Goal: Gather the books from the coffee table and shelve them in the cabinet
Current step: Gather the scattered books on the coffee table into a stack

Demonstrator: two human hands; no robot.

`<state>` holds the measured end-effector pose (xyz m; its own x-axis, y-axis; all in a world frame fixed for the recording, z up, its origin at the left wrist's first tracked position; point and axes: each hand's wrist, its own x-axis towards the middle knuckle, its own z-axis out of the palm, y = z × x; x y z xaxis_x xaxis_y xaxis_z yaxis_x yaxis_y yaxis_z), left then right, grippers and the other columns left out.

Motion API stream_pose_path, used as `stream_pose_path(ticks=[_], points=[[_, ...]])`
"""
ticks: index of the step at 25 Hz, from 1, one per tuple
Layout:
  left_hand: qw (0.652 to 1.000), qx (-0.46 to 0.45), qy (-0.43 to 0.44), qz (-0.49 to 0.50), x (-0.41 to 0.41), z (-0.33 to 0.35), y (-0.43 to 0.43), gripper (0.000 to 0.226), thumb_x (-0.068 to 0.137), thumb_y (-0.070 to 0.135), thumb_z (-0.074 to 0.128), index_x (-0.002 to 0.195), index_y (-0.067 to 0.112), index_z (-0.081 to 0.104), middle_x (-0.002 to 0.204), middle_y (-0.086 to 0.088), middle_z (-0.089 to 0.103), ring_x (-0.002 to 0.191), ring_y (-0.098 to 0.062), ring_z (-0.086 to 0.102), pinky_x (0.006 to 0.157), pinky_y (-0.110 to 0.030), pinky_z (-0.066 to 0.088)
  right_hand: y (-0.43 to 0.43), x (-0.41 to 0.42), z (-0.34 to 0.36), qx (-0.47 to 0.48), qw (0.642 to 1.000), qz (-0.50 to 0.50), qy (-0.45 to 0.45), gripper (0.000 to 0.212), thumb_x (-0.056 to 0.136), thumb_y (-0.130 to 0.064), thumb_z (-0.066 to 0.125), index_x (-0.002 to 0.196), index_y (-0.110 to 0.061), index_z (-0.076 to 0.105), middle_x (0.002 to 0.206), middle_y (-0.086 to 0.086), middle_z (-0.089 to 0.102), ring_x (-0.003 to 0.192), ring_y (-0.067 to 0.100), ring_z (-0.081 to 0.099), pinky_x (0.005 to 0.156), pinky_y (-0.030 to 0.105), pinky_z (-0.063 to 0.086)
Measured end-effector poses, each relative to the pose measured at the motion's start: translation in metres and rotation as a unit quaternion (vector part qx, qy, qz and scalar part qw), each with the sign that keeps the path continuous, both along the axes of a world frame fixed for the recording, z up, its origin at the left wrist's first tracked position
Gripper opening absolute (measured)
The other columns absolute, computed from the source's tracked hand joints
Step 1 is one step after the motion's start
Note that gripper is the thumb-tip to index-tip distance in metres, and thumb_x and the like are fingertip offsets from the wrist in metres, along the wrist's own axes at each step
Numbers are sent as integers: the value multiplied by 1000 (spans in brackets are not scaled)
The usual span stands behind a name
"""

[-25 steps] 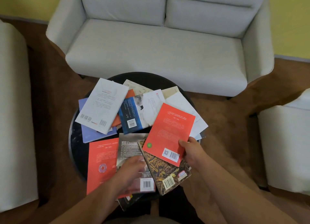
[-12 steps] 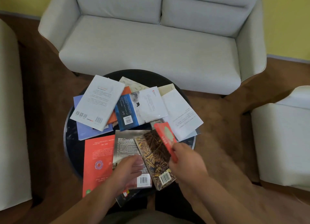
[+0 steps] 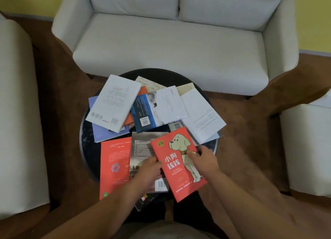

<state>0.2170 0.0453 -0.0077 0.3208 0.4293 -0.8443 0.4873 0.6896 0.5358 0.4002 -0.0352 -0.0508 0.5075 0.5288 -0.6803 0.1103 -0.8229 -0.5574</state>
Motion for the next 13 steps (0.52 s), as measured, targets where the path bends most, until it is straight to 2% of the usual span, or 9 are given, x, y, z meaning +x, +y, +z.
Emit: stream_pose_path(ticks=[2, 3, 5, 6, 8, 9, 10, 11, 13], points=[[998, 5, -2, -58, 3, -1, -4, 21, 99, 16, 55, 119, 22, 54, 107, 4, 68, 97, -13, 66, 77, -29, 53, -1, 9, -6, -30, 993, -11, 111, 24, 91, -44, 68, 107, -27, 61, 106, -2, 75, 95, 23, 75, 92, 50, 60], [997, -2, -5, -71, 2, -5, -5, 31, 98, 15, 54, 127, 24, 47, 112, 5, 66, 100, -13, 65, 76, -28, 53, -2, 11, -5, -29, 989, -18, 146, 27, 92, -40, 70, 112, -24, 62, 107, 0, 77, 95, 25, 76, 94, 50, 59], [996, -18, -12, -92, -1, -11, -3, 44, 97, 17, 53, 137, 27, 39, 122, 2, 65, 108, -17, 66, 88, -37, 56, -11, 12, -4, -6, 969, -68, 236, 36, 94, -32, 70, 124, -13, 62, 110, 9, 78, 97, 32, 77, 96, 54, 58], [994, -22, -22, -100, -2, -12, 0, 44, 97, 18, 53, 137, 28, 40, 123, 1, 65, 110, -19, 66, 93, -41, 56, -17, 11, -4, 10, 953, -95, 286, 40, 96, -30, 69, 129, -10, 61, 113, 12, 77, 101, 35, 76, 97, 57, 56], [993, -19, -35, -109, -9, -11, 4, 29, 100, 17, 52, 127, 30, 51, 116, 4, 68, 105, -15, 67, 90, -36, 56, -26, 10, -1, 36, 927, -138, 348, 42, 99, -28, 64, 136, -9, 57, 122, 16, 74, 109, 39, 72, 100, 60, 53], [993, 12, -20, -115, -15, -8, 6, 23, 101, 18, 52, 120, 31, 56, 113, 7, 67, 102, -13, 66, 84, -30, 54, -29, 9, 1, 42, 916, -162, 363, 41, 101, -29, 61, 137, -10, 56, 124, 17, 73, 110, 40, 72, 98, 59, 54], [989, 80, 29, -118, -25, -10, 10, 22, 99, 20, 55, 119, 30, 58, 112, 7, 63, 101, -12, 62, 79, -26, 49, -32, 8, 3, 41, 904, -192, 379, 38, 102, -29, 57, 136, -11, 57, 122, 19, 73, 106, 40, 73, 92, 56, 58], [971, 169, 105, -130, -38, -16, 14, 27, 95, 24, 60, 122, 29, 57, 114, 5, 59, 103, -15, 58, 76, -25, 45, -34, 7, 7, 35, 889, -220, 399, 35, 103, -30, 54, 133, -12, 59, 118, 19, 75, 99, 40, 75, 82, 53, 62], [904, 308, 232, -184, -64, -30, 21, 47, 83, 33, 68, 128, 25, 55, 113, 0, 54, 109, -22, 52, 84, -33, 45, -37, 8, 13, 17, 864, -265, 428, 32, 104, -31, 53, 130, -14, 60, 113, 20, 76, 87, 39, 78, 65, 48, 64]])
